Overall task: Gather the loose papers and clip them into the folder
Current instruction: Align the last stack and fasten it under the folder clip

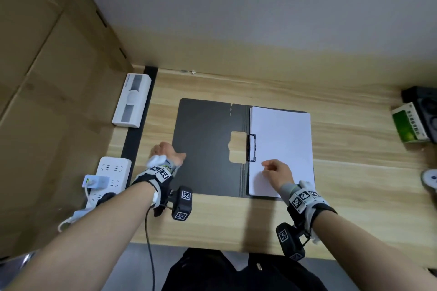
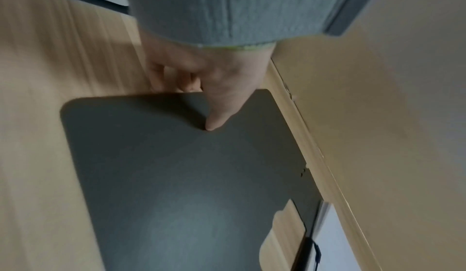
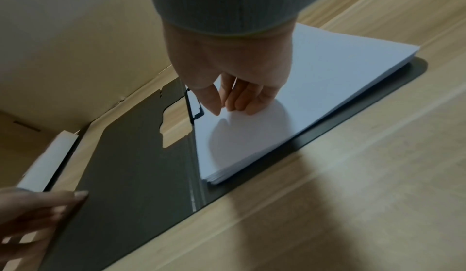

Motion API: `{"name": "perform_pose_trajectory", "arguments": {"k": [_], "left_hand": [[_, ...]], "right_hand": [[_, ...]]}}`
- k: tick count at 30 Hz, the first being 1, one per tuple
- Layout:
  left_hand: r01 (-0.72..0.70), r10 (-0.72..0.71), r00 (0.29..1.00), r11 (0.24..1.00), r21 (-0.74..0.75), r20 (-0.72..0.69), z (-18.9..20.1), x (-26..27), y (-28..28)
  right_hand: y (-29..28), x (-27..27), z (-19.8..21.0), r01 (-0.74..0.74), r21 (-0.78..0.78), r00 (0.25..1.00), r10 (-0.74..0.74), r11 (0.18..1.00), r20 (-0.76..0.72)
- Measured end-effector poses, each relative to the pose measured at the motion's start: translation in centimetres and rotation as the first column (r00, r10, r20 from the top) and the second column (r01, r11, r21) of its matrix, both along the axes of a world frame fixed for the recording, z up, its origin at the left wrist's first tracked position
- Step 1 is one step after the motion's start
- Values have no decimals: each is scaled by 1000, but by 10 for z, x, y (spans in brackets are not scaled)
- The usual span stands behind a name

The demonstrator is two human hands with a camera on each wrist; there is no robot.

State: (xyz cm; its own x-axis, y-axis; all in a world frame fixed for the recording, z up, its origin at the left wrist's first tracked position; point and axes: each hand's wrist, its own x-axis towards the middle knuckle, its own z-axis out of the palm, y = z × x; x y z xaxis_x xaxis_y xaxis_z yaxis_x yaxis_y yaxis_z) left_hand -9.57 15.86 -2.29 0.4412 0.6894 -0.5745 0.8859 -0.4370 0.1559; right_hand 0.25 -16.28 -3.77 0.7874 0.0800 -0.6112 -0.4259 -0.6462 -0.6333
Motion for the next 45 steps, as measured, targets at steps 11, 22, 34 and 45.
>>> {"name": "perform_pose_trajectory", "arguments": {"k": [11,22,34,45], "left_hand": [[-213,299,908,932,-292,293,26,24,-86],[174,-35,822,966,-193,569,154,66,-235],[424,-272,845,866,-266,461,112,87,-354],[106,40,956,876,-471,290,26,35,-319]], "right_hand": [[-86,19,8,-42,-6,999,42,999,-5],[-173,50,65,-48,262,995,68,964,-71],[-293,69,46,286,155,955,-294,946,32],[-240,40,46,123,140,992,-122,982,-15]]}}
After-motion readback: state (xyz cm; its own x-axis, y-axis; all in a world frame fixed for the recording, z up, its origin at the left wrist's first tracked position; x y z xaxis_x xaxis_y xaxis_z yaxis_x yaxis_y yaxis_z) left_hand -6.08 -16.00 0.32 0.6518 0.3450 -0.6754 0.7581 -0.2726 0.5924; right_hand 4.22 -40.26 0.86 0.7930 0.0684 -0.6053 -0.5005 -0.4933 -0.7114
